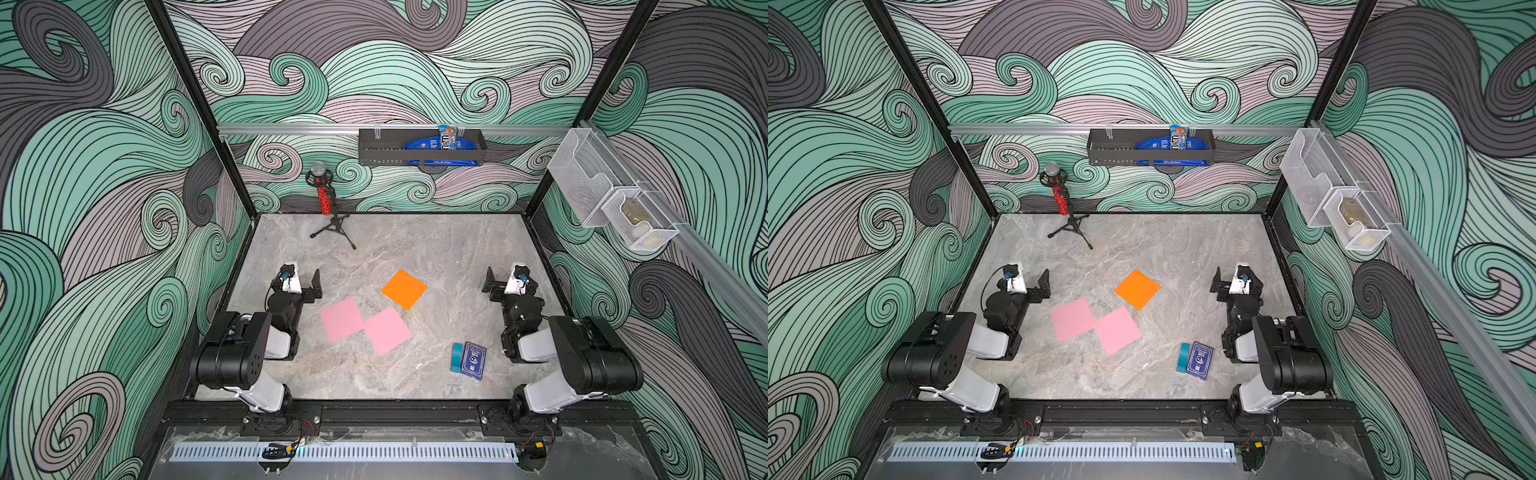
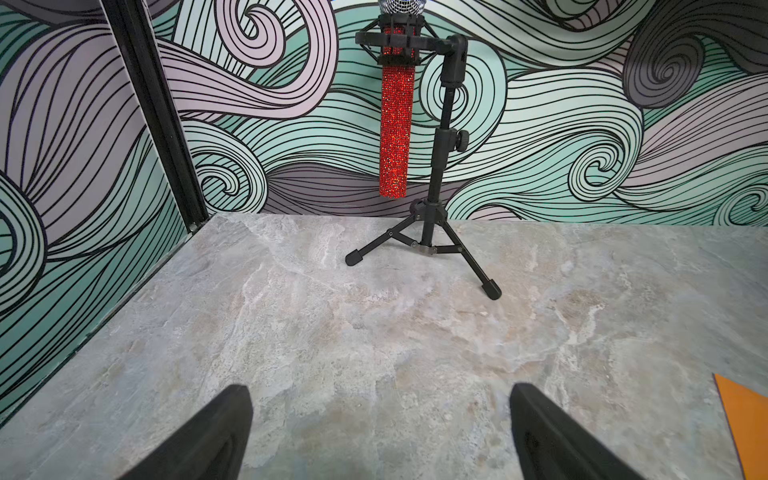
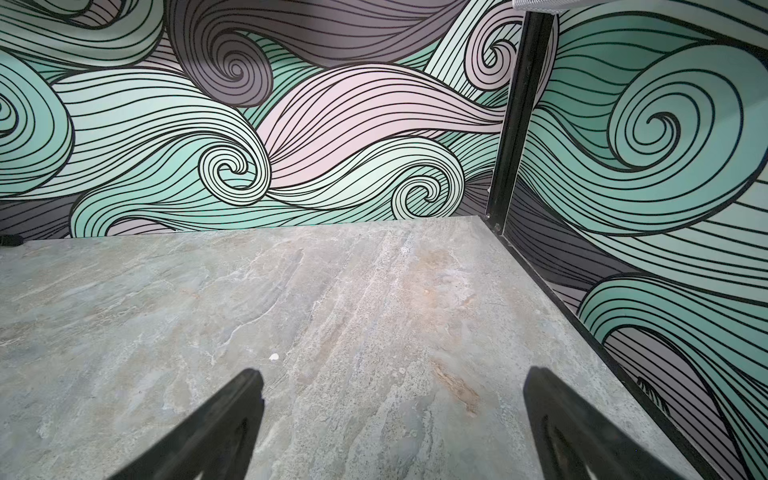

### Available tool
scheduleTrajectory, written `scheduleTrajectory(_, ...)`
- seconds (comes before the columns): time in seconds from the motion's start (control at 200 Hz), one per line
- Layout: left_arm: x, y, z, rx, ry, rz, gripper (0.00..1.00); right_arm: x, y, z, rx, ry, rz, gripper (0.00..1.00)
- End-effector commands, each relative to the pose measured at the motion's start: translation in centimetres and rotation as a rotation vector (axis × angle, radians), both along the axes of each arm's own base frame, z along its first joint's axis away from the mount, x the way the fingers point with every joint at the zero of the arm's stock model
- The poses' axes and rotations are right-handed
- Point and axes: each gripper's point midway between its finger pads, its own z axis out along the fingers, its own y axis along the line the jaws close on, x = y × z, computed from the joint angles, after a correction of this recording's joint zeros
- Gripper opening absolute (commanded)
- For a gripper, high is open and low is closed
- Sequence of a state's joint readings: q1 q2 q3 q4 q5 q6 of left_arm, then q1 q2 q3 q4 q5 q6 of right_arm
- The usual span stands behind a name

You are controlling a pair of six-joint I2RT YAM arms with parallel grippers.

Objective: Fold the square paper along the opposite sides
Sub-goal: Adjust the paper at the center of the board.

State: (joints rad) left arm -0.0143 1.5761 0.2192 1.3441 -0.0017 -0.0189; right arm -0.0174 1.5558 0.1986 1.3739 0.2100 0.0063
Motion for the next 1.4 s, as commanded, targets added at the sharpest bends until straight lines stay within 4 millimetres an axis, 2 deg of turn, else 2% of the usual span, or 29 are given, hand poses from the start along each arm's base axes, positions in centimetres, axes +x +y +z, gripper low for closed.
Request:
scheduleTrajectory(0.0,0.0,0.0,0.4,-0.010,-0.019,-0.009,0.99,0.2,0.1,0.2,0.001,-0.003,0.012,1.00)
scheduleTrajectory(0.24,0.0,-0.1,0.4,-0.010,-0.019,-0.010,0.99,0.0,-0.3,0.3,0.017,-0.013,0.002,1.00)
scheduleTrajectory(0.425,0.0,-0.1,0.3,-0.010,-0.014,-0.011,0.99,0.3,0.3,0.3,0.006,-0.004,0.040,1.00)
scheduleTrajectory(0.49,0.0,-0.2,0.3,-0.004,-0.011,-0.017,0.99,0.2,0.7,0.9,-0.006,-0.019,0.054,1.00)
scheduleTrajectory(0.525,0.0,0.1,0.5,-0.005,-0.013,0.010,0.99,0.2,1.3,1.4,-0.044,-0.005,0.053,1.00)
scheduleTrajectory(0.58,0.1,0.9,1.2,0.011,-0.018,0.104,0.99,0.7,3.2,3.3,-0.113,0.034,0.045,1.00)
scheduleTrajectory(0.635,0.9,0.6,2.0,0.051,0.027,0.162,0.99,1.6,5.5,6.0,-0.026,0.028,0.101,0.99)
scheduleTrajectory(0.715,2.2,-1.1,3.3,0.125,0.087,0.221,0.99,2.6,9.3,9.3,0.148,0.025,0.241,0.95)
scheduleTrajectory(0.73,2.2,-1.3,4.6,0.106,0.064,0.242,0.99,2.7,10.1,9.7,0.162,0.031,0.267,0.95)
scheduleTrajectory(0.8,2.9,-3.4,6.8,0.045,0.042,0.230,0.99,3.0,14.2,10.4,0.173,0.076,0.386,0.92)
scheduleTrajectory(0.846,3.3,-4.7,7.8,-0.008,0.040,0.208,0.99,3.4,16.4,9.7,0.156,0.133,0.422,0.88)
scheduleTrajectory(0.861,3.4,-5.2,8.1,-0.025,0.043,0.199,0.99,3.4,16.9,8.6,0.151,0.187,0.417,0.87)
scheduleTrajectory(0.921,3.9,-7.3,8.7,-0.070,0.082,0.146,0.99,3.7,19.7,6.4,0.200,0.369,0.453,0.85)
scheduleTrajectory(0.986,4.3,-9.8,8.7,-0.120,0.157,0.065,0.99,2.6,23.2,3.3,0.201,0.513,0.556,0.83)
scheduleTrajectory(1.021,4.4,-11.2,8.7,-0.151,0.201,0.005,0.99,1.9,25.0,2.2,0.160,0.545,0.607,0.84)
scheduleTrajectory(1.051,4.4,-12.1,8.6,-0.191,0.240,-0.029,0.99,1.0,25.9,0.5,0.106,0.601,0.639,0.84)
scheduleTrajectory(1.121,3.9,-14.0,8.4,-0.257,0.308,-0.104,0.99,0.4,27.0,-2.1,-0.003,0.674,0.677,0.84)
scheduleTrajectory(1.196,3.5,-15.4,8.4,-0.303,0.335,-0.152,0.99,0.7,27.7,-4.3,-0.048,0.746,0.703,0.81)
scheduleTrajectory(1.396,2.7,-15.3,8.6,-0.355,0.346,-0.119,0.99,2.3,29.1,-9.1,-0.096,0.846,0.725,0.60)
